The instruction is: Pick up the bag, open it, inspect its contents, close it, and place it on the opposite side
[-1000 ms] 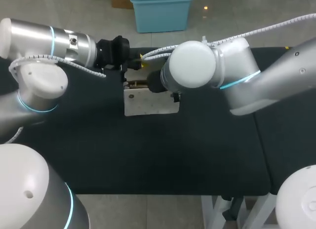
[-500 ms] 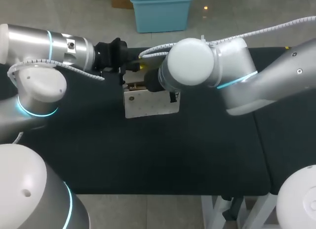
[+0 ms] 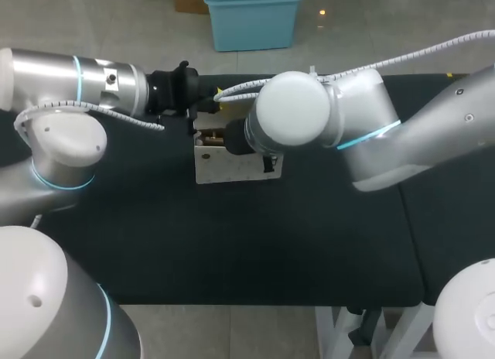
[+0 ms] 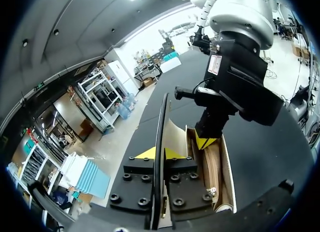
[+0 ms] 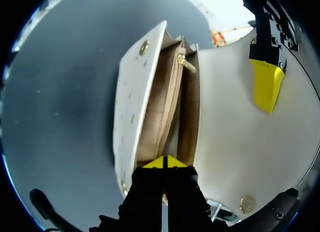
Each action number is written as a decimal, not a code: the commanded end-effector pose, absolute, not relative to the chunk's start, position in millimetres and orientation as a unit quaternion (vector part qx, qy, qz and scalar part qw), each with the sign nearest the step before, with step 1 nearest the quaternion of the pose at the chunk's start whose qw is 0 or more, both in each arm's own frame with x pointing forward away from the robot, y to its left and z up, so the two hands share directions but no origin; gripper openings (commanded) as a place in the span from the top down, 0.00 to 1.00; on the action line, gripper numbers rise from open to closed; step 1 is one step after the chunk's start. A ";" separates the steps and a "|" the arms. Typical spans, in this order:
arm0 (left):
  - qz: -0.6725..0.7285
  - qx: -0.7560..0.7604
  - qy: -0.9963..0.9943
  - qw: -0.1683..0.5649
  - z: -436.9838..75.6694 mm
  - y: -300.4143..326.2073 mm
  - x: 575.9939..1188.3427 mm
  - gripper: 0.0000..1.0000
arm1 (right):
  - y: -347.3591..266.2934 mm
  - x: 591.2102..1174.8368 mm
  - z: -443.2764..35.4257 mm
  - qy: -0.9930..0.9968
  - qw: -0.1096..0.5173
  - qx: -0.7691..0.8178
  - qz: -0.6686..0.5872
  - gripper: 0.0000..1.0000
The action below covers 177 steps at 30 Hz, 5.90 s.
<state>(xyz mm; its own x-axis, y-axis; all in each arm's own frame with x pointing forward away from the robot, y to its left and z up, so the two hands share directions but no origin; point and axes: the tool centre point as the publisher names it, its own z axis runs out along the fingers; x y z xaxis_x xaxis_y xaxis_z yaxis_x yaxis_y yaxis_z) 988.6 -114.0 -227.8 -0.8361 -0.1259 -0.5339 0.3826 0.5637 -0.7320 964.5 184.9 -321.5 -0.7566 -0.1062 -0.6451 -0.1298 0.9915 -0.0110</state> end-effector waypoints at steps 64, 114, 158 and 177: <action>-0.477 0.096 0.829 0.277 -235.3 -106.7 990.0 1.00 | 185.3 984.3 -345.7 0.949 0.310 -0.054 0.005 0.00; -0.530 0.051 0.829 0.169 -213.7 -110.8 986.9 1.00 | 176.7 930.9 -194.6 0.840 0.540 -0.059 0.022 1.00; -0.459 0.144 0.832 0.276 -296.6 -113.6 1019.7 1.00 | 185.8 906.5 -281.7 0.887 0.457 -0.059 0.040 1.00; -0.451 0.129 0.847 0.251 -310.6 -115.1 1026.4 1.00 | 190.3 889.8 -312.8 0.894 0.443 -0.041 0.040 0.64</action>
<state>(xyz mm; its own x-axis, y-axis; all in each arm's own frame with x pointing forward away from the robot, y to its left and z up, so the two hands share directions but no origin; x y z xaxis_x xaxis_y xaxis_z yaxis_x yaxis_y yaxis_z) 1022.4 -115.1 -307.4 -0.8405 -0.0091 -0.5417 0.4423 0.5658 -0.6958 895.0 188.8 -309.1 -0.6154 -0.0427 -0.7871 -0.1133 0.9929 0.0348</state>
